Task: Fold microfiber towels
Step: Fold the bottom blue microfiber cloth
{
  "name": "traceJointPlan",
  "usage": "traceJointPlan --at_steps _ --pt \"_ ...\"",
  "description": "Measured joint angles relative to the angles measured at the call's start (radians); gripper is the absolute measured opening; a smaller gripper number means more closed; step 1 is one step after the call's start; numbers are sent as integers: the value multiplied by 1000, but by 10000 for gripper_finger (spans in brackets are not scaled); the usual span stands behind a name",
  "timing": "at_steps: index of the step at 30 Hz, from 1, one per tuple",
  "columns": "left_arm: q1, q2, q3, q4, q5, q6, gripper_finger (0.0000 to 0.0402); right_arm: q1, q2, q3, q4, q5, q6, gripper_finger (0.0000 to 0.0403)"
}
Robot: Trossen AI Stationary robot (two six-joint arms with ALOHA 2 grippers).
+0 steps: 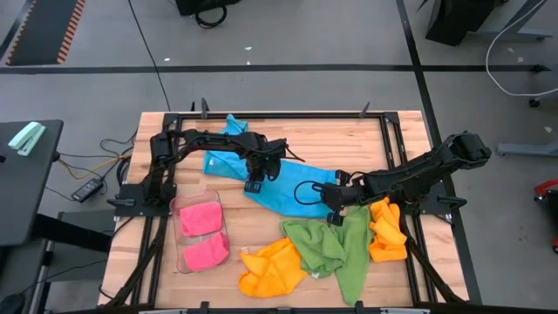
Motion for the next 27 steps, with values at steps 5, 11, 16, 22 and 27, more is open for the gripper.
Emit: traceJointPlan --at_steps 5,11,16,22,27 --pt "-1 -7 0 -32 -27 -5 11 0 0 0 -3 0 1 44" --pt "-7 -51 0 -89 -100 -10 7 0 0 0 -21 0 1 44" --pt "-10 -76 2 -95 -220 -26 5 -11 0 0 -20 7 0 44" --pt "-3 -65 1 -21 -265 -18 14 -59 0 0 -19 19 0 44" --pt "-5 -65 2 -13 -347 8 5 -95 0 0 -21 34 -5 44"
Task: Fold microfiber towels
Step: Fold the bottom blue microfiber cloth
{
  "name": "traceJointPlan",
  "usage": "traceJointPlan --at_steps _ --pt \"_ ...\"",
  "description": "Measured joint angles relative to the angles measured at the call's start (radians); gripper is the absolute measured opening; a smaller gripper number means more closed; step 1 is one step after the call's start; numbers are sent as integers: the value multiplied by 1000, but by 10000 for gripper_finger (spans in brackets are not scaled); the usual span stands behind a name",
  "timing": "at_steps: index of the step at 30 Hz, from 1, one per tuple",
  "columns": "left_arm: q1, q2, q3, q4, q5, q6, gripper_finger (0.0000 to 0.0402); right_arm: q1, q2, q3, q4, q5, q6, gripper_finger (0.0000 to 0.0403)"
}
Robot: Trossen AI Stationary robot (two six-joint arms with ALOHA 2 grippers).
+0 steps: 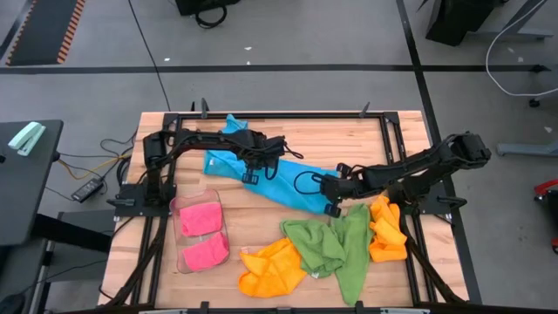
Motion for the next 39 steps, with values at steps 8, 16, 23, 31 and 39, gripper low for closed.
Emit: traceJointPlan --at_steps 8,16,23,31,39 --pt "6 0 0 -42 -60 11 17 -28 -21 4 -121 25 15 44" --pt "36 0 0 84 -61 45 8 -90 -22 5 -114 54 31 44" --pt "68 0 0 105 -58 47 10 -123 -22 5 -113 80 1 44" --pt "88 1 0 110 -58 46 17 -157 -21 6 -110 90 -30 44" --pt "91 43 -1 80 -42 80 8 -189 -21 6 -111 106 -49 44"
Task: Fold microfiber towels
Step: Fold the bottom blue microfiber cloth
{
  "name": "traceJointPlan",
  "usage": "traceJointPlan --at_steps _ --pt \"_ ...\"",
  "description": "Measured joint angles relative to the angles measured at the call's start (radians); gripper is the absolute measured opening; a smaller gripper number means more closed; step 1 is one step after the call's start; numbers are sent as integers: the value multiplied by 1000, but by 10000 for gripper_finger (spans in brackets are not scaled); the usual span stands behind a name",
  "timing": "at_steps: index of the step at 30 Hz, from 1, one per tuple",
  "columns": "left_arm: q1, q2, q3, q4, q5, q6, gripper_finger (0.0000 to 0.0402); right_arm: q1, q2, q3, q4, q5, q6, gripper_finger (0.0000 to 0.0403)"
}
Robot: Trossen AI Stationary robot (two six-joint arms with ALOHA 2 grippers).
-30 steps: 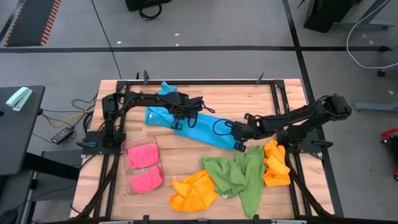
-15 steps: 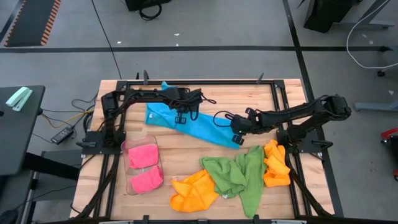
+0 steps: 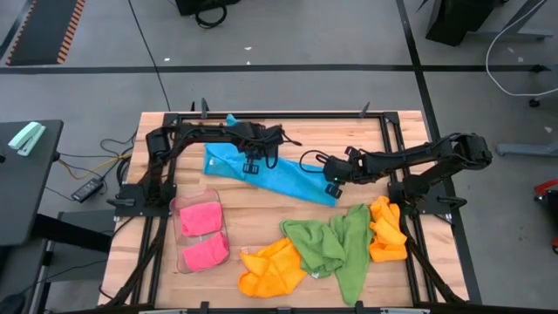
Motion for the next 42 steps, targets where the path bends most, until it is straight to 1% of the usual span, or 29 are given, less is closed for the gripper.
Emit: traceJointPlan --at_steps 4,7,11,15,21,26,28,35,39,42 --pt "5 11 -1 -8 1 2 17 -5 0 0 -10 0 -3 44" --pt "14 11 0 -17 -1 1 21 -6 0 1 -52 0 16 44" --pt "28 11 0 -30 0 -10 11 -13 1 1 -97 0 48 44" --pt "29 11 0 -28 0 -9 7 -12 1 1 -89 0 41 44" --pt "28 11 0 -11 2 -10 25 -20 1 1 -77 0 30 44" --pt "29 11 0 -13 2 -9 8 -20 1 1 -72 0 23 44" --pt "29 11 0 -11 2 -10 7 -20 1 1 -71 0 23 44" --pt "29 12 0 -9 2 -16 30 -24 1 1 -70 0 40 45" --pt "29 12 0 -10 2 -47 25 -33 1 1 -73 -1 43 56" --pt "29 12 0 -16 2 -68 26 -33 1 1 -87 -1 45 81"
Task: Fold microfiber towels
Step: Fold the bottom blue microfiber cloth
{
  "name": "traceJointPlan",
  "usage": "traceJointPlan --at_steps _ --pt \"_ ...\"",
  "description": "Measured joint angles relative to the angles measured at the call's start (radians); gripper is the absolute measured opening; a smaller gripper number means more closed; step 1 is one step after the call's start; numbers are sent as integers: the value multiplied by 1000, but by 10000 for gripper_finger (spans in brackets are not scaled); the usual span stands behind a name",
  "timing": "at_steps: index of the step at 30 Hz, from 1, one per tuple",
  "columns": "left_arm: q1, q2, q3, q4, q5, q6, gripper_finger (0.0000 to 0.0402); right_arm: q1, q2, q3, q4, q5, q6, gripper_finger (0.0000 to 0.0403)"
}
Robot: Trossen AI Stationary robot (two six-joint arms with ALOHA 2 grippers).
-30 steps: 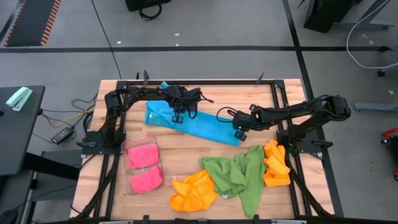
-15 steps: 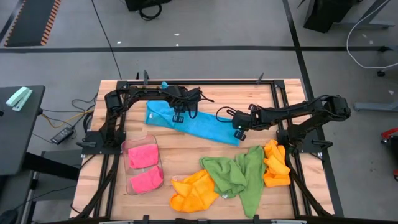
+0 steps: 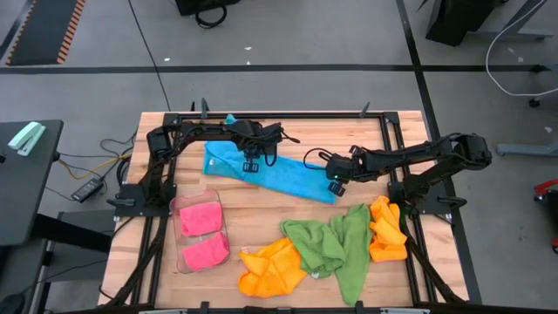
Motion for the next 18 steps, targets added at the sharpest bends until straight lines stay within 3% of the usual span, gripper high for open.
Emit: traceJointPlan --at_steps 9,18 --pt "-1 0 0 -44 -5 -68 93 -36 0 0 -28 0 -30 185" --pt "-10 0 0 -99 -19 -101 129 -105 0 0 -70 85 -78 200"
